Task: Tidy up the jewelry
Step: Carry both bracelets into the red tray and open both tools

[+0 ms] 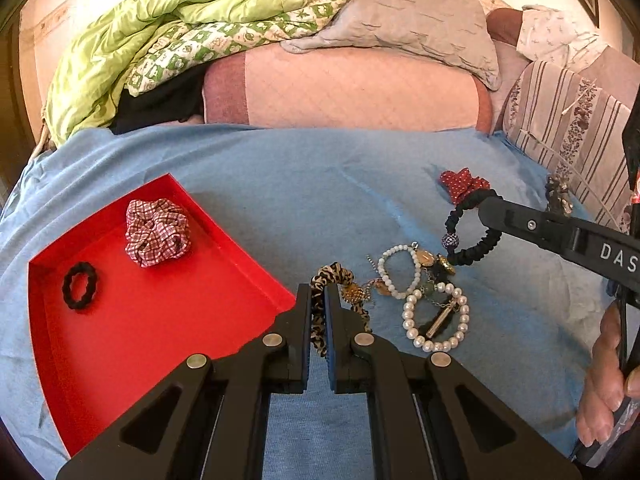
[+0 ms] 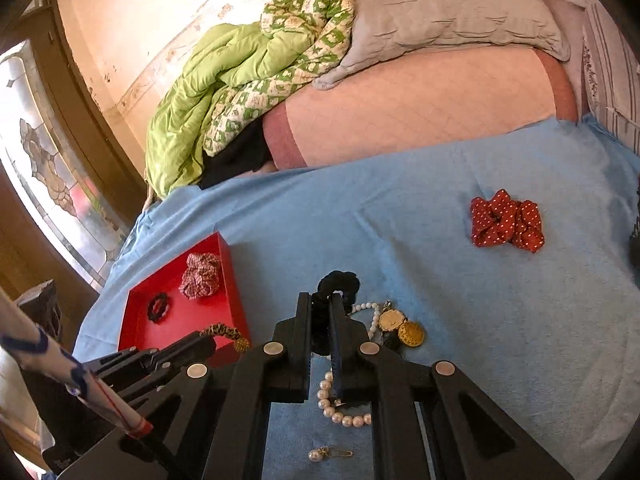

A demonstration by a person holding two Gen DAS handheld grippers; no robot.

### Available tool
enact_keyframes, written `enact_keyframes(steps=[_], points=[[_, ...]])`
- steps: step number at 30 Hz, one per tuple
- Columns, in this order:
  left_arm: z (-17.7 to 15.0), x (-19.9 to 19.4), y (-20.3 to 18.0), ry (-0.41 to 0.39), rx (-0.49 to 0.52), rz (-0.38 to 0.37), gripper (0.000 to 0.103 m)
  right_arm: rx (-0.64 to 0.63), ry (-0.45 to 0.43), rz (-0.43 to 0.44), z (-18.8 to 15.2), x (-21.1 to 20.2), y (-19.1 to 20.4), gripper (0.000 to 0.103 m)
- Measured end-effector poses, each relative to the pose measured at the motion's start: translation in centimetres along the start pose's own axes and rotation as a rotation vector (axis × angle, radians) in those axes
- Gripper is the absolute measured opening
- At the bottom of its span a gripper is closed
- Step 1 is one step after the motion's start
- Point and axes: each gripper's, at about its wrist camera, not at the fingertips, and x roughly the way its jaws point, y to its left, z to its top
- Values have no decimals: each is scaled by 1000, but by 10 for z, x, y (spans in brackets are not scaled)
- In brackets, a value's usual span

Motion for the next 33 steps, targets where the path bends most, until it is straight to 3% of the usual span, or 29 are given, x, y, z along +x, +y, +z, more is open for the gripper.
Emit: enact_keyframes(steps=[18,33], points=[[4,-14,26,-37,-54,37,6,-58,-2,19,-6,9,25,9],[5,-35,101,-67,-203,94,6,-85,29,111,-16,9,81,9]])
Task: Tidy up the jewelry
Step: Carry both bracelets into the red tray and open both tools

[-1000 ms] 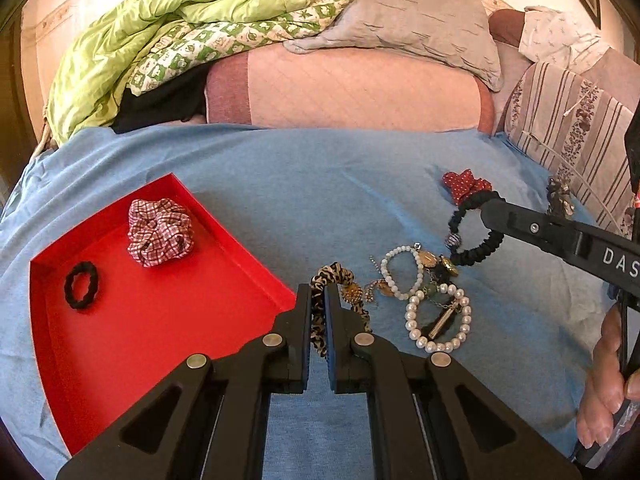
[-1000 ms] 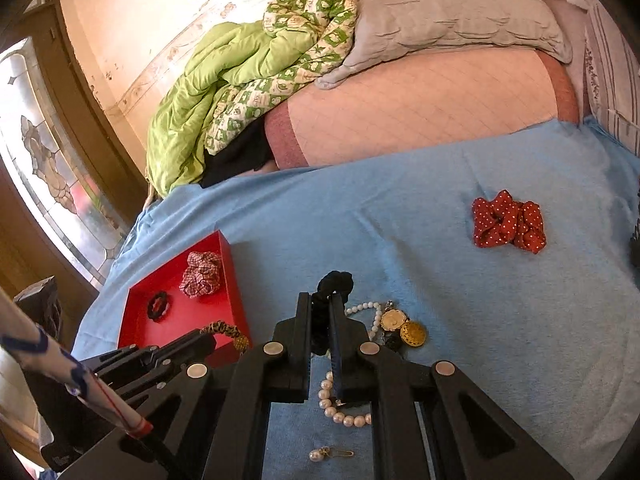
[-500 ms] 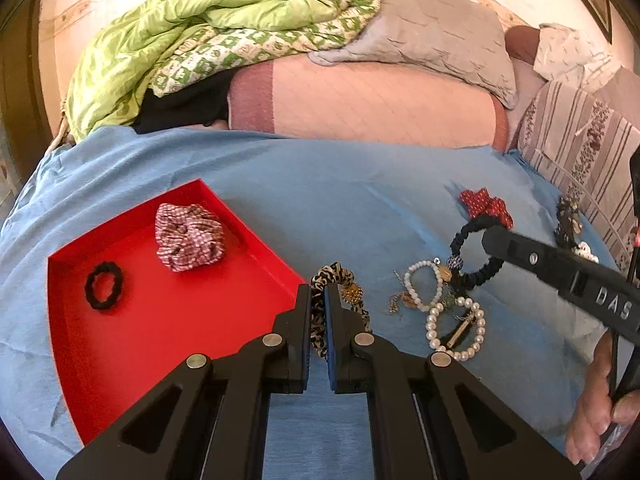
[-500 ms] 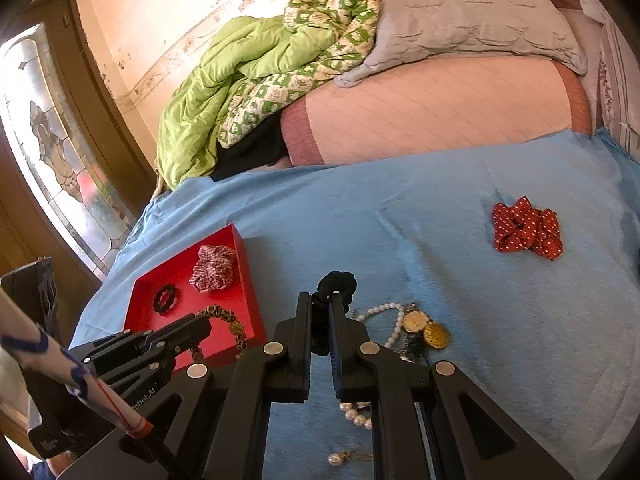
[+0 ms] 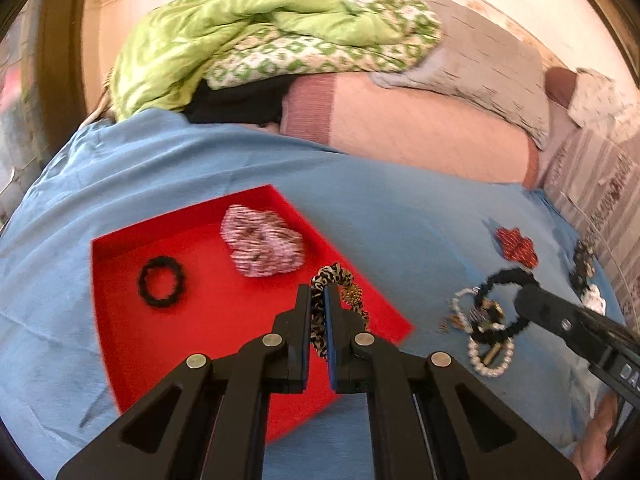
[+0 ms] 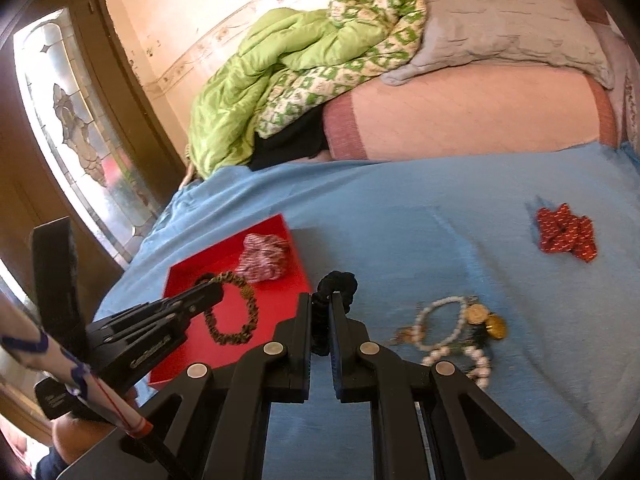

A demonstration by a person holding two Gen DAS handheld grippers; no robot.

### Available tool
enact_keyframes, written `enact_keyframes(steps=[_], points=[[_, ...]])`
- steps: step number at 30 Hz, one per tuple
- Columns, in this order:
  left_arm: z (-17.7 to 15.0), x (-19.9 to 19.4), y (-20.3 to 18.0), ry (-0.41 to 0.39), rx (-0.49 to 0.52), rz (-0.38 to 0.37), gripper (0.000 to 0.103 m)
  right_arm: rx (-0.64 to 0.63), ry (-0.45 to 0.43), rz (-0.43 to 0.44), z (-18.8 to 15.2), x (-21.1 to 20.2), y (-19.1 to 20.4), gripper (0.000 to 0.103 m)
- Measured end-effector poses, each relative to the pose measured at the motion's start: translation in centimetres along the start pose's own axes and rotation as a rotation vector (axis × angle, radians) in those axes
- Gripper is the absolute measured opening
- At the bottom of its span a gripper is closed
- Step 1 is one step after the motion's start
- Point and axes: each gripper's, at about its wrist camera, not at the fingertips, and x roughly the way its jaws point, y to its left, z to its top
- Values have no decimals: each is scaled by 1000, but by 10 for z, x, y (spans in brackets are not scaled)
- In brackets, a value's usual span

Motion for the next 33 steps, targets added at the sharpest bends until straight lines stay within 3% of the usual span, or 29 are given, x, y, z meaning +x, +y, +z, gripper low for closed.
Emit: enact_keyframes(steps=[10,24,33], points=[[6,30,63,82,-100,64,6,38,126,78,15,53,39,9],[7,48,84,126,-148,70,6,-13,245,-29,25,132,66,9],[8,48,96,129,-174,87,6,34,267,6,29,153,68,9]])
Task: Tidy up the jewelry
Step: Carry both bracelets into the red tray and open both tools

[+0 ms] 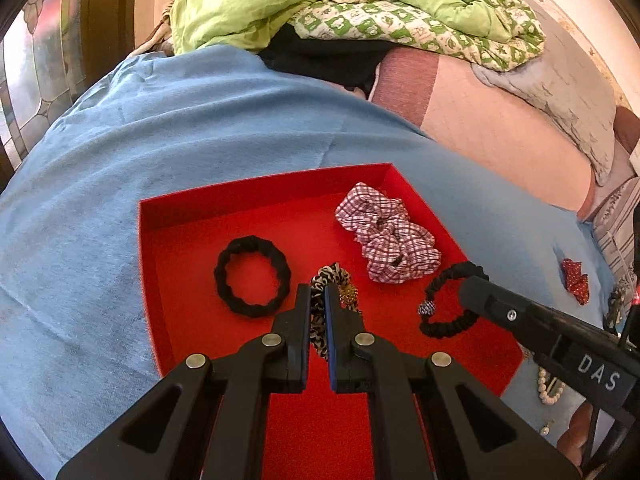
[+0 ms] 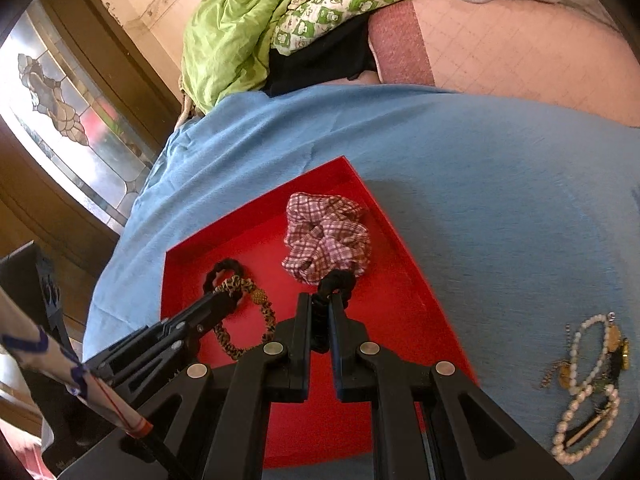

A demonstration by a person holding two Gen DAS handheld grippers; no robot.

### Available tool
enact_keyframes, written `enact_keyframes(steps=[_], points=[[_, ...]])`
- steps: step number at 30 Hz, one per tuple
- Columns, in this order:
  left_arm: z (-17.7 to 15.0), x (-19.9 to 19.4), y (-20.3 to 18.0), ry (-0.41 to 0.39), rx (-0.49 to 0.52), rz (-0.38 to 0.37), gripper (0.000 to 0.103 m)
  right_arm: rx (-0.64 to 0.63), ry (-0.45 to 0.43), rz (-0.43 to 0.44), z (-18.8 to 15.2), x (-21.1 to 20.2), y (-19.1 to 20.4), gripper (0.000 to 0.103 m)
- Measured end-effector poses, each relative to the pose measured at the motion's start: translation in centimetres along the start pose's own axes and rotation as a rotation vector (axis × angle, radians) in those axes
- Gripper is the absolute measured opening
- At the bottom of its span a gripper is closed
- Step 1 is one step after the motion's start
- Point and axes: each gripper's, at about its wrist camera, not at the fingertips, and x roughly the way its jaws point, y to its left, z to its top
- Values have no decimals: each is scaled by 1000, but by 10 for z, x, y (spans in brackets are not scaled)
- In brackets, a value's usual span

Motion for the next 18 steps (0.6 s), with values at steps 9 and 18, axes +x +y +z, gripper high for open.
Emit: enact_keyframes(steps=[9,18], points=[[1,5,1,20,-7,7,6,56,34,9,0,21,-14,9],[-1,15,4,56,-15,35,6,50,47,-56,-1,26,-20,9]])
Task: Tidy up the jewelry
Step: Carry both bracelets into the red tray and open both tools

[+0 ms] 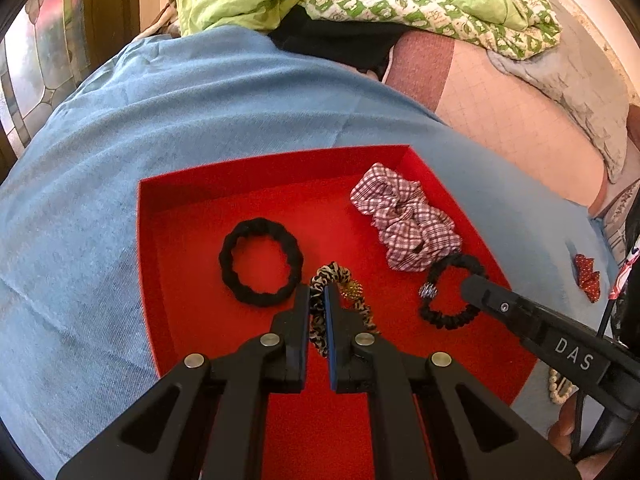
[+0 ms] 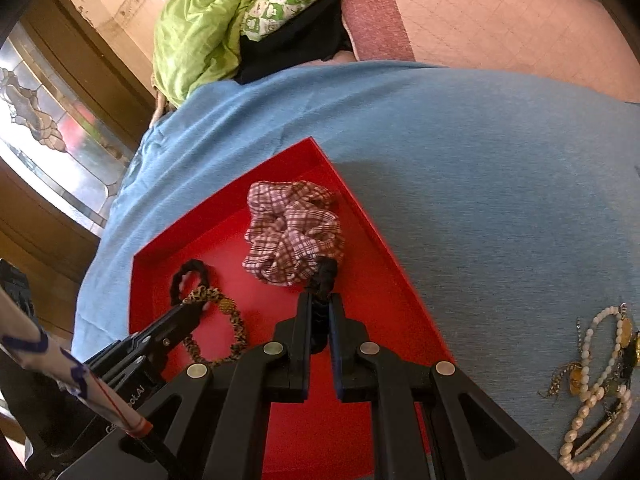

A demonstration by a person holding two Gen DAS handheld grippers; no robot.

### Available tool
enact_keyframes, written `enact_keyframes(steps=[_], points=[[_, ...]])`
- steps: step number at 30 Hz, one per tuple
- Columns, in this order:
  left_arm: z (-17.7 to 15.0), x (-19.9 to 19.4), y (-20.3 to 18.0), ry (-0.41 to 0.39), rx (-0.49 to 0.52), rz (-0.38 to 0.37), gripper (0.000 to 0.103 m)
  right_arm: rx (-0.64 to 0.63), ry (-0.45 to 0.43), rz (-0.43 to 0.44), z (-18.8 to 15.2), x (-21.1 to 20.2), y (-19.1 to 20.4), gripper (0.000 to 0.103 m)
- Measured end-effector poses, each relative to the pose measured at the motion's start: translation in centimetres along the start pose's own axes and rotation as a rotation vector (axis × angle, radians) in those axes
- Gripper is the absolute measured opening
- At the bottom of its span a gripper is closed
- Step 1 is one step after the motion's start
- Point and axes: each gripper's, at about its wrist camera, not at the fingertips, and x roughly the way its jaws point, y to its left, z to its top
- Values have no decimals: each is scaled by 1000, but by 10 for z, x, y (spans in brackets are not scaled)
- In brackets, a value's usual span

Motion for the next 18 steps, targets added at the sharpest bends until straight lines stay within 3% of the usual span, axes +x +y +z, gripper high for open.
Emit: enact_keyframes(steps=[7,9,11,18], points=[[0,0,3,-1,-10,6,9,5,22,-11,0,12,0,11],[-1,0,3,-4,-8,10,24,12,25,-2,0,11,-2,11],[0,-3,3,-17,-10,14,32,14,24,-3,1,8,-3,12],[2,-13,-1,-51,-13,13,32,17,0,25,-5,-12,-8,14]])
